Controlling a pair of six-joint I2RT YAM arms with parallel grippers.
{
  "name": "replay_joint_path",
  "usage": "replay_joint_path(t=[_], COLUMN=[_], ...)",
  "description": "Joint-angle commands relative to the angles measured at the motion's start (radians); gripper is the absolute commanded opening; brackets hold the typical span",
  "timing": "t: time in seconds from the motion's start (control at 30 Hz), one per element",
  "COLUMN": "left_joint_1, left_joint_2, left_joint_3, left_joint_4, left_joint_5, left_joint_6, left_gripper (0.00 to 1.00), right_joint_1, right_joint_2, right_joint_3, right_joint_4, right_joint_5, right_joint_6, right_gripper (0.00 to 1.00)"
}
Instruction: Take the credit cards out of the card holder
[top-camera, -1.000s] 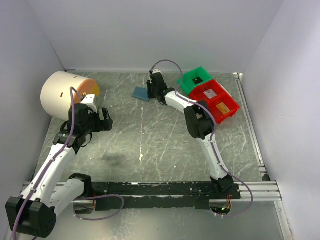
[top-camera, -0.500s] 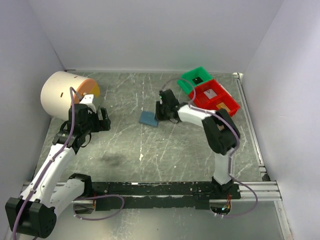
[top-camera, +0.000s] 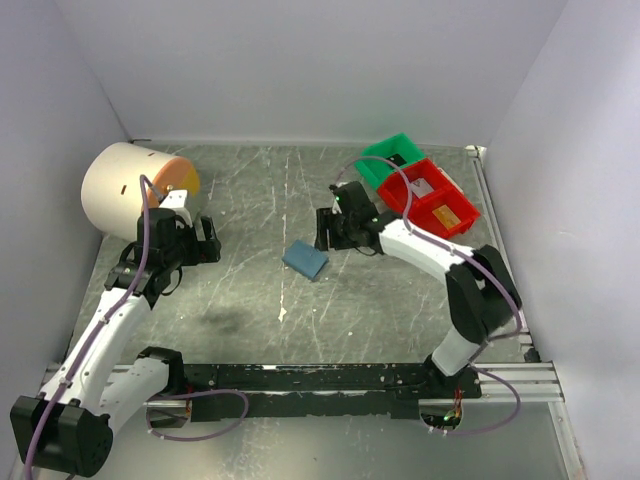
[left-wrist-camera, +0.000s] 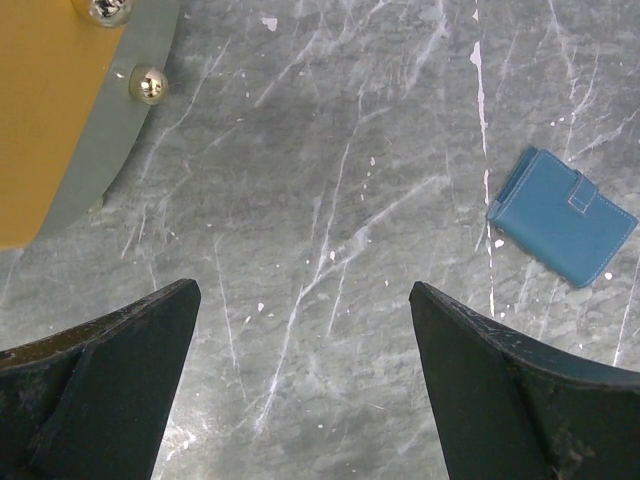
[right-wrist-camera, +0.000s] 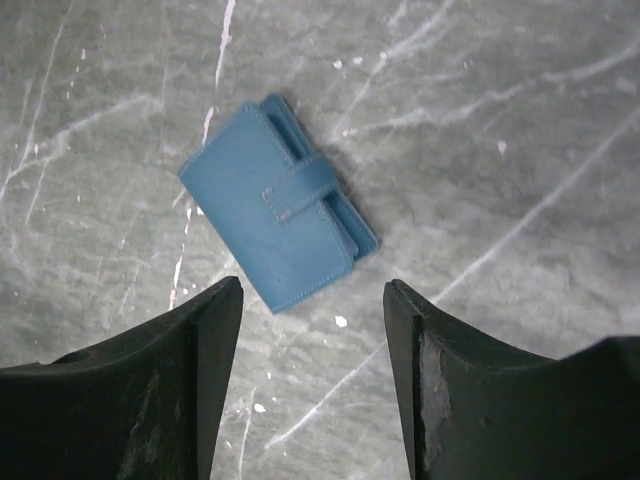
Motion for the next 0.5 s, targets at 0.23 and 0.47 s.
replay_joint_path(t=[0.23, 0.47], left_joint_1=[-0.006, -0.009], left_joint_2=[-0.019, -0.006], left_joint_3=[0.034, 0.037], left_joint_4=[-0.021, -0.018], left_joint_5=[-0.020, -0.019], left_joint_6=[-0.003, 0.000], left_gripper=[0.99, 0.99], right_joint_1=[-0.017, -0.016], right_joint_2=[0.285, 0.249], right_joint_3=[0.193, 0.130], right_joint_4=[-0.128, -0.115], right_joint_5=[-0.195, -0.178], right_joint_6=[-0.130, -0.136], right_gripper=[0.49, 0.37])
